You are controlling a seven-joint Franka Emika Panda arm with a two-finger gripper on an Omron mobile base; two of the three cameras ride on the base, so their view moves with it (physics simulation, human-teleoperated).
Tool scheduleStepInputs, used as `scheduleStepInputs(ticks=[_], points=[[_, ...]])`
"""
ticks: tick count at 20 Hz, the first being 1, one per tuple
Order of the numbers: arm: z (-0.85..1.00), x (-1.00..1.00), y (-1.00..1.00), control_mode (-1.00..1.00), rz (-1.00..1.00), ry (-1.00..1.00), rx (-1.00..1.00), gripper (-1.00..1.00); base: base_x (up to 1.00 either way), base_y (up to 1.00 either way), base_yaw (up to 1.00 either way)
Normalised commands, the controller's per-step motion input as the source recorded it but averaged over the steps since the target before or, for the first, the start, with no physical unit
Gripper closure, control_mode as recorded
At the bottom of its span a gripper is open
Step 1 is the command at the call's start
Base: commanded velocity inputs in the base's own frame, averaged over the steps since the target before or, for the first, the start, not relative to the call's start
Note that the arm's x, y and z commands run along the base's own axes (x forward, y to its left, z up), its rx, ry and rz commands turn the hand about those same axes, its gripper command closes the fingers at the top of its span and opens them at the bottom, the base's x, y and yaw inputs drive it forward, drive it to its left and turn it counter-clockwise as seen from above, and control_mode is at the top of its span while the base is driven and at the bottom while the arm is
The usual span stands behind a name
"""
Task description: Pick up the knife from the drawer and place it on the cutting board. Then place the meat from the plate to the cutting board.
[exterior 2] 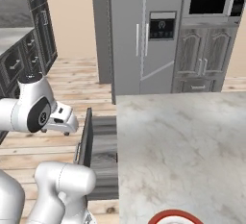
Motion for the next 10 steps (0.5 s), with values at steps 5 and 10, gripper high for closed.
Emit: scheduleStepInputs(ticks=[5,10], points=[[-0.52,0.0,0.02,-1.0,0.0,0.02,-0.01,-1.0,0.0,0.0,0.0],[-0.51,0.0,0.0,-1.0,0.0,0.01,-0.01,-1.0,0.0,0.0,0.0]])
